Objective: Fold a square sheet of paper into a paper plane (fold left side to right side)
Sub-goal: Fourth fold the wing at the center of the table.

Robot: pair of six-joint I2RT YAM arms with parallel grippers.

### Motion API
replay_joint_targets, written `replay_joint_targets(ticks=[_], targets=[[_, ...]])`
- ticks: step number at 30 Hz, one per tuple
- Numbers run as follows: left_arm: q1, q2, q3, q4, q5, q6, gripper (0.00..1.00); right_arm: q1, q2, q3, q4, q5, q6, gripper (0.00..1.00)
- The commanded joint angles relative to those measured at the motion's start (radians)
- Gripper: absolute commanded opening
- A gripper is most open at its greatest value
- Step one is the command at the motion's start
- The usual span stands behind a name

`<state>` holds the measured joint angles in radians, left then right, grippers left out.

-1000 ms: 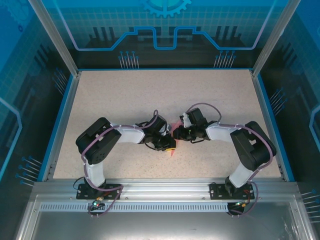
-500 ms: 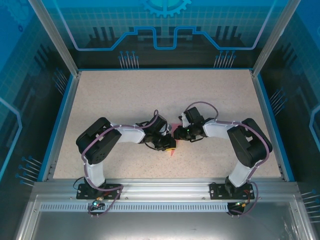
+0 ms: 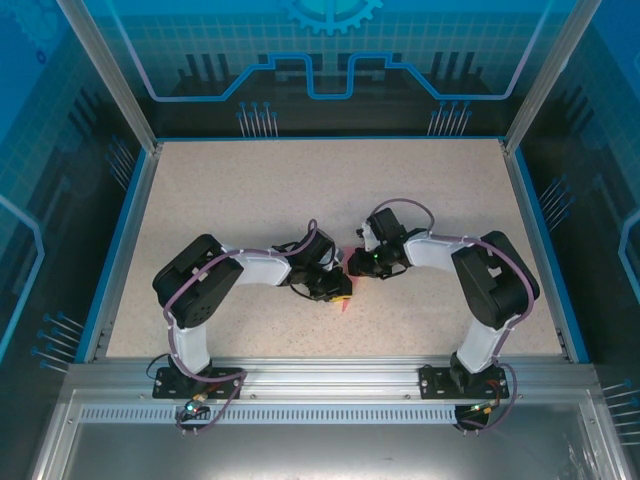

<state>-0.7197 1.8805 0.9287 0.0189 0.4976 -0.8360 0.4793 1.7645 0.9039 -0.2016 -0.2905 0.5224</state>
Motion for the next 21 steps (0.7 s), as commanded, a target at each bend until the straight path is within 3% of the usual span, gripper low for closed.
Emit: replay_joint_targets(ticks=[1, 21], targets=[[-0.024, 0.077, -0.014, -0.089, -0.03, 0.014, 0.19, -0.065, 0.035, 0.026, 0.004, 0.11, -0.029, 0.21], [-0.025, 0.076, -0.021, -0.084, -0.031, 0.011, 0.19, -0.195, 0.137, 0.186, -0.059, 0.108, -0.099, 0.22]])
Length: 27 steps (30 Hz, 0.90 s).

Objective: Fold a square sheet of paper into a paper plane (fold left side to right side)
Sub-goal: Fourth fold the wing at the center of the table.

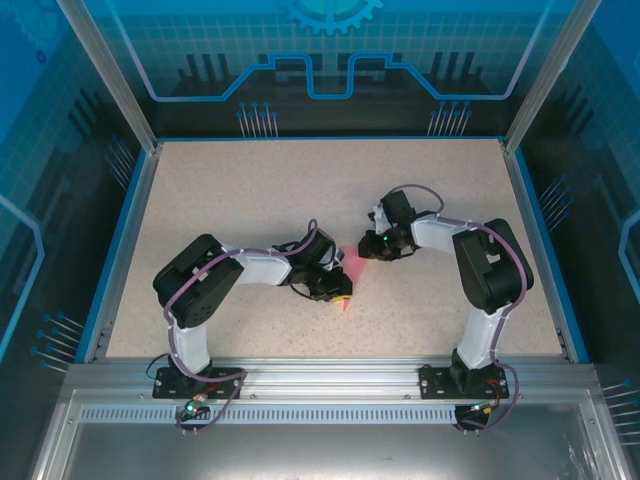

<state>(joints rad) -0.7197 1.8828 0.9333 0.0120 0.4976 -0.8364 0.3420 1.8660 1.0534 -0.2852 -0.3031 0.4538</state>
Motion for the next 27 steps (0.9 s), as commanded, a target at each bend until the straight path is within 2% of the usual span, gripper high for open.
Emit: replay_joint_targets(ticks=[1, 12, 18, 23, 27], targets=[[-0.026, 0.073, -0.026, -0.078, -0.031, 0.01, 0.19, -0.062, 0.041, 0.043, 0.023, 0.119, -0.033, 0.22], [-0.026, 0.067, -0.029, -0.069, -0.029, 0.006, 0.19, -0.11, 0.099, 0.147, -0.014, 0.122, -0.052, 0.22], [-0.03, 0.062, -0.026, -0.051, -0.026, -0.001, 0.19, -0.112, -0.034, 0.104, 0.025, 0.147, -0.058, 0.22], [-0.029, 0.054, -0.022, -0.051, -0.028, -0.001, 0.2, -0.091, -0.156, 0.013, 0.05, 0.036, -0.031, 0.21], [-0.032, 0.052, -0.019, -0.051, -0.03, 0.0, 0.2, -0.024, -0.205, -0.092, 0.109, -0.077, 0.037, 0.18]])
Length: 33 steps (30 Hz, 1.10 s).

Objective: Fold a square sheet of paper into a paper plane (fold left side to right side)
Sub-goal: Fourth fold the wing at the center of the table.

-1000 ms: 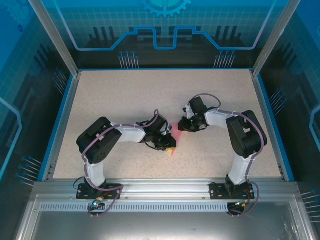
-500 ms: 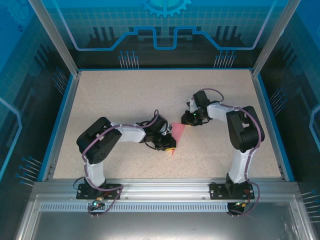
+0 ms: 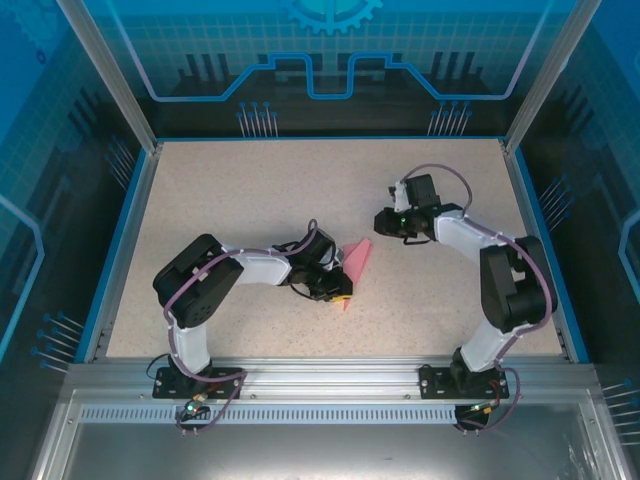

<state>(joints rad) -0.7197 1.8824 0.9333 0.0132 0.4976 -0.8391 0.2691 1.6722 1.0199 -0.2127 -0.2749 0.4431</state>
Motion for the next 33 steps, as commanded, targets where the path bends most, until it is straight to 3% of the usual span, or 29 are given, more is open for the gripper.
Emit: replay_joint_targets(ticks=[1, 6, 13, 23, 30, 33], targets=[[-0.031, 0.052, -0.017, -0.054, -0.031, 0.003, 0.2, 0.068, -0.007, -0.079, 0.052, -0.117, 0.067, 0.17], [-0.031, 0.05, -0.008, -0.055, -0.027, 0.008, 0.21, 0.126, 0.072, -0.104, 0.106, -0.13, 0.112, 0.16], [-0.031, -0.013, 0.024, -0.086, -0.02, 0.032, 0.24, 0.13, 0.164, -0.071, 0.035, -0.062, 0.094, 0.16], [-0.032, -0.099, 0.056, -0.101, 0.017, 0.002, 0.26, 0.139, 0.182, -0.082, 0.019, -0.05, 0.081, 0.15], [-0.039, -0.044, 0.059, -0.026, 0.114, -0.035, 0.27, 0.139, 0.183, -0.078, 0.013, -0.048, 0.078, 0.15], [-0.046, -0.026, 0.07, -0.044, 0.105, -0.022, 0.27, 0.141, 0.185, -0.075, 0.007, -0.043, 0.076, 0.14]])
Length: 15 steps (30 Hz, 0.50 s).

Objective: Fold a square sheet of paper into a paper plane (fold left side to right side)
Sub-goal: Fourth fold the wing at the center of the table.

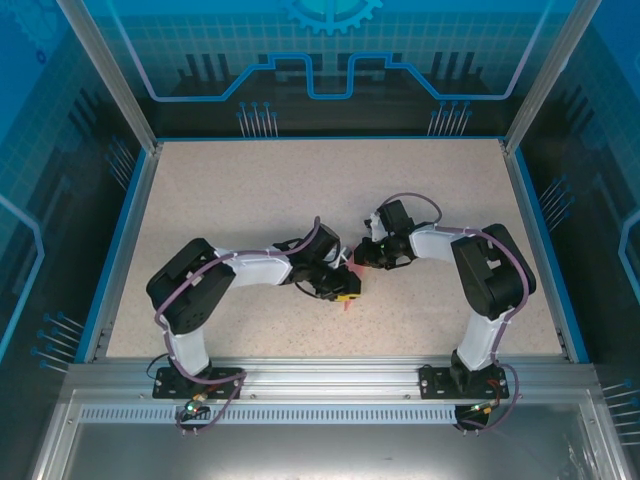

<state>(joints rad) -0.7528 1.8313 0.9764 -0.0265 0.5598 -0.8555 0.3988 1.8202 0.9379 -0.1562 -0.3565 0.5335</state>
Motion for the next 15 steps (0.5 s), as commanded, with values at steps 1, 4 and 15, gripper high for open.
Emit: replay_joint_targets(ticks=[1, 4, 15], targets=[[-0.013, 0.03, 0.029, -0.014, 0.032, 0.002, 0.27, 0.012, 0.039, 0.008, -0.052, 0.042, -0.015, 0.15], [-0.012, 0.045, 0.03, -0.03, 0.011, 0.011, 0.27, 0.014, 0.038, 0.009, -0.057, 0.048, -0.018, 0.15], [-0.011, 0.055, 0.01, -0.051, -0.027, 0.018, 0.28, 0.017, 0.041, 0.018, -0.082, 0.071, -0.029, 0.15]])
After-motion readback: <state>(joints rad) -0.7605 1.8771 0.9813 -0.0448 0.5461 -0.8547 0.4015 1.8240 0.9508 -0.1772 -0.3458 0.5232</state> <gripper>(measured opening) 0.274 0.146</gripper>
